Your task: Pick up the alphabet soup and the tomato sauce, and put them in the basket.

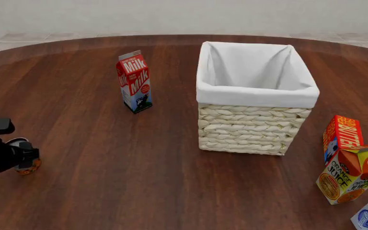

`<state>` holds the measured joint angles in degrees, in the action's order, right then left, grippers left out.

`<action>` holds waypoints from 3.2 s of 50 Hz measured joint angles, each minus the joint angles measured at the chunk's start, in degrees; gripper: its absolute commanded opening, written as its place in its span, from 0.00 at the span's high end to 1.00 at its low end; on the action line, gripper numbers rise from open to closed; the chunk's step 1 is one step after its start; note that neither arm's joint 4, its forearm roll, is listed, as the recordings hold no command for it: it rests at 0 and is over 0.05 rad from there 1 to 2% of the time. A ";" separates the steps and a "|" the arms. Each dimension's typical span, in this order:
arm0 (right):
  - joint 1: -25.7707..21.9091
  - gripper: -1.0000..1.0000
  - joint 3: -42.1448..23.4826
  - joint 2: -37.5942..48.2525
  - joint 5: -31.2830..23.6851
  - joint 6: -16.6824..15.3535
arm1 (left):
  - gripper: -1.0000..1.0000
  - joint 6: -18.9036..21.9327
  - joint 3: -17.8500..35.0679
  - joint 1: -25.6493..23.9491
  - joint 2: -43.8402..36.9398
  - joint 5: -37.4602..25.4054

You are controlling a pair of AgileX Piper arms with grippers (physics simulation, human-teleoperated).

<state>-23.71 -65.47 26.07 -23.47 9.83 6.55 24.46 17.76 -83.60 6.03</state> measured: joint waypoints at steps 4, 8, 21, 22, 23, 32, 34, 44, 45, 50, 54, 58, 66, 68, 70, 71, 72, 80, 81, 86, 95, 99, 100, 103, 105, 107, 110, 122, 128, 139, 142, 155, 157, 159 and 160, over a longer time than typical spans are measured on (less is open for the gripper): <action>0.02 0.00 0.04 0.06 0.09 0.00 | 1.00 -0.14 -0.15 -0.09 0.24 -0.11; 0.04 0.00 0.04 0.06 0.10 0.00 | 1.00 -0.24 -0.15 -0.13 0.58 -0.35; 0.05 0.00 -0.01 0.15 0.22 -0.01 | 1.00 -0.90 0.93 -1.03 3.51 -3.06; 0.04 0.00 -0.01 0.16 0.25 -0.01 | 1.00 -0.93 1.10 -1.14 3.84 -3.41; 0.04 0.00 0.00 0.17 0.27 0.00 | 1.00 -0.96 1.26 -1.23 4.15 -3.73; 0.02 0.00 -0.13 0.35 0.44 -0.02 | 1.00 -1.36 3.11 -2.44 7.26 -7.12; 0.03 0.00 -0.19 0.38 0.44 -0.03 | 1.00 -1.47 3.62 -2.74 7.91 -7.88; 0.07 0.00 -0.64 0.10 -0.01 -0.10 | 1.00 -2.13 6.63 -4.62 11.06 -11.78; 0.07 0.00 -0.68 0.06 -0.07 -0.11 | 1.00 -2.18 6.89 -4.78 11.30 -12.10; 0.05 0.00 -0.78 -0.09 -0.22 -0.15 | 1.00 -2.49 8.05 -5.58 12.42 -13.57; 0.00 0.00 -0.78 -0.12 -0.22 -0.16 | 1.00 -2.83 8.98 -6.35 13.35 -14.78; -0.04 0.00 -0.75 -0.10 -0.14 -0.19 | 1.00 -3.21 10.07 -7.15 14.27 -16.07; -0.06 0.00 -0.75 -0.10 -0.09 -0.24 | 1.00 -3.81 12.45 -8.88 16.08 -18.74; -0.08 0.00 -0.74 -0.12 -0.09 -0.26 | 1.00 -3.92 13.14 -9.41 16.55 -19.45; -0.11 0.00 -0.73 -0.14 -0.09 -0.27 | 1.00 -4.02 13.90 -9.98 17.01 -20.17; -0.12 0.00 -0.73 -0.15 -0.10 -0.27 | 1.00 -4.05 14.27 -10.26 17.24 -20.51; -0.14 0.00 -0.74 -0.17 -0.12 -0.28 | 1.00 -4.07 14.62 -10.51 17.45 -20.83; -0.27 0.00 -0.82 -0.31 -0.31 -0.33 | 1.00 -4.12 17.24 -12.47 18.99 -23.05; -0.29 0.00 -0.84 -0.32 -0.33 -0.33 | 1.00 -4.14 17.53 -12.73 19.15 -23.28; -0.35 0.00 -0.92 -0.38 -0.45 -0.35 | 1.00 -4.17 18.88 -13.94 19.70 -24.24; -0.38 0.00 -1.08 -0.29 -0.50 -0.41 | 1.00 -4.03 21.66 -16.68 19.82 -25.81; -0.40 0.00 -1.11 -0.20 -0.43 -0.45 | 1.00 -4.00 22.73 -17.87 19.60 -26.26; -0.40 0.00 -1.10 -0.18 -0.40 -0.46 | 1.00 -4.03 23.01 -18.20 19.53 -26.38; -0.41 0.00 -1.08 -0.11 -0.34 -0.48 | 1.00 -4.08 23.81 -19.21 19.30 -26.70; -0.43 0.00 -1.11 -0.08 -0.32 -0.51 | 1.00 -4.08 24.34 -19.86 19.12 -26.89; -0.45 0.00 -1.18 -0.09 -0.38 -0.52 | 1.00 -4.05 24.85 -20.47 18.91 -27.07; -0.46 0.00 -1.35 -0.18 -0.59 -0.55 | 1.00 -3.96 25.58 -21.33 18.58 -27.28; -0.56 0.00 -1.68 -0.34 -0.89 -0.64 | 1.00 -3.45 28.46 -24.31 17.48 -28.26; -0.63 0.00 -1.64 -0.28 -0.75 -0.69 | 1.00 -3.14 30.09 -25.69 17.10 -28.95; -0.77 0.00 -1.89 -0.46 -0.94 -0.73 | 1.00 -2.85 32.90 -28.68 16.29 -29.87; -0.79 0.00 -1.94 -0.45 -0.93 -0.71 | 1.00 -2.81 33.66 -29.64 15.95 -30.00; -0.93 0.00 -2.40 -0.71 -1.40 -0.72 | 1.00 -2.64 36.90 -33.40 14.34 -30.39; -0.96 0.00 -2.48 -0.79 -1.52 -0.73 | 1.00 -2.54 37.48 -33.89 14.08 -30.50; -1.00 0.00 -2.55 -0.87 -1.64 -0.74 | 1.00 -2.45 38.09 -34.42 13.81 -30.62; -1.03 0.00 -2.58 -0.90 -1.70 -0.75 | 1.00 -2.40 38.38 -34.69 13.68 -30.67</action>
<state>-24.74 -68.05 25.16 -25.17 9.08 4.14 62.84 -16.92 -69.93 -24.63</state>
